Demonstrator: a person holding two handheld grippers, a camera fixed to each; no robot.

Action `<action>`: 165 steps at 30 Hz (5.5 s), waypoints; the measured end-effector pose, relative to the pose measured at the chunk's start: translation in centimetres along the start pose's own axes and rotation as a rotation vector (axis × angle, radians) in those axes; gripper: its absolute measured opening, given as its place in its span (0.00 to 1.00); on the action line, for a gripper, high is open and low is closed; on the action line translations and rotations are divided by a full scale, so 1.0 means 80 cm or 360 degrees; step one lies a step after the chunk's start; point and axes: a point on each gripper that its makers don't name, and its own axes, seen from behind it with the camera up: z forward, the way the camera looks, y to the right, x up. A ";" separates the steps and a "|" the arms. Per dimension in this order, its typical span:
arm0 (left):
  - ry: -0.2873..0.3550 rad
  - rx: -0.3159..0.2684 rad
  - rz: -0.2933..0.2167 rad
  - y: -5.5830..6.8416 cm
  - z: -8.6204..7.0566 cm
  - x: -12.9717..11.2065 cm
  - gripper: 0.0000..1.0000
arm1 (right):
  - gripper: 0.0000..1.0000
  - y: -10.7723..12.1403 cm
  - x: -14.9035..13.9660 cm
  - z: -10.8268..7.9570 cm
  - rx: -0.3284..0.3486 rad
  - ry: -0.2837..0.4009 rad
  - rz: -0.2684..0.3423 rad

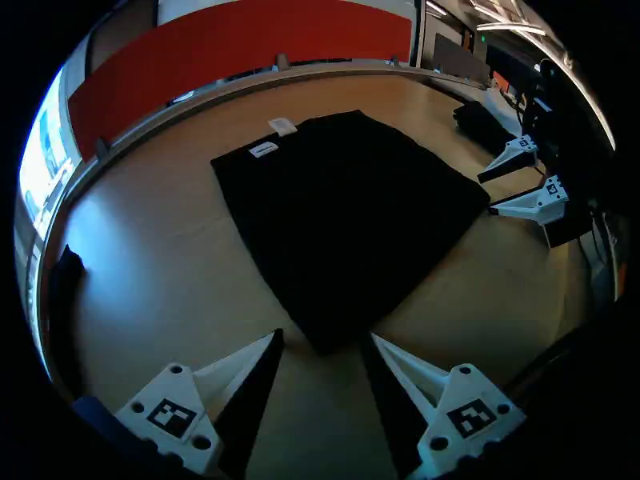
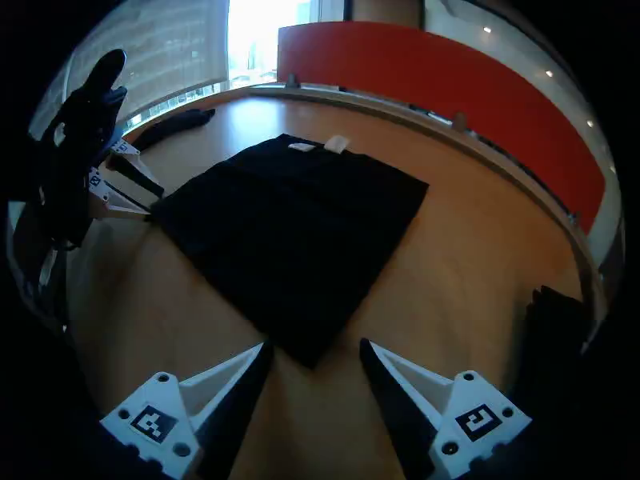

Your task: Fold towel

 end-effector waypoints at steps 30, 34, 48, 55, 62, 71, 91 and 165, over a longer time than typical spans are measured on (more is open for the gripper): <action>-0.0047 0.0000 -0.0001 0.007 -0.001 -0.001 0.13 | 0.18 -0.014 0.003 0.001 0.0077 -0.0014 0.0018; -0.0050 -0.0012 -0.0011 0.012 -0.001 0.001 0.09 | 0.15 -0.012 0.006 -0.001 0.0087 -0.0010 0.0050; -0.0019 -0.0005 -0.0061 0.016 -0.016 0.014 0.08 | 0.14 -0.008 0.021 -0.020 0.0077 0.0035 0.0046; 0.0001 0.0014 -0.0067 0.017 -0.038 0.024 0.08 | 0.14 -0.010 0.041 -0.041 0.0069 0.0084 0.0026; 0.0010 0.0024 -0.0085 0.022 -0.066 0.034 0.08 | 0.14 -0.012 0.065 -0.070 0.0061 0.0135 0.0017; -0.0005 0.0023 -0.0102 0.035 -0.106 0.041 0.08 | 0.14 -0.017 0.087 -0.108 0.0064 0.0180 0.0008; -0.0036 -0.0032 -0.0142 0.063 -0.146 0.041 0.08 | 0.14 -0.024 0.091 -0.151 0.0075 0.0191 0.0051; -0.0156 0.0261 0.0056 -0.065 0.027 0.120 0.22 | 0.14 0.074 0.120 0.024 -0.0088 -0.0002 0.0187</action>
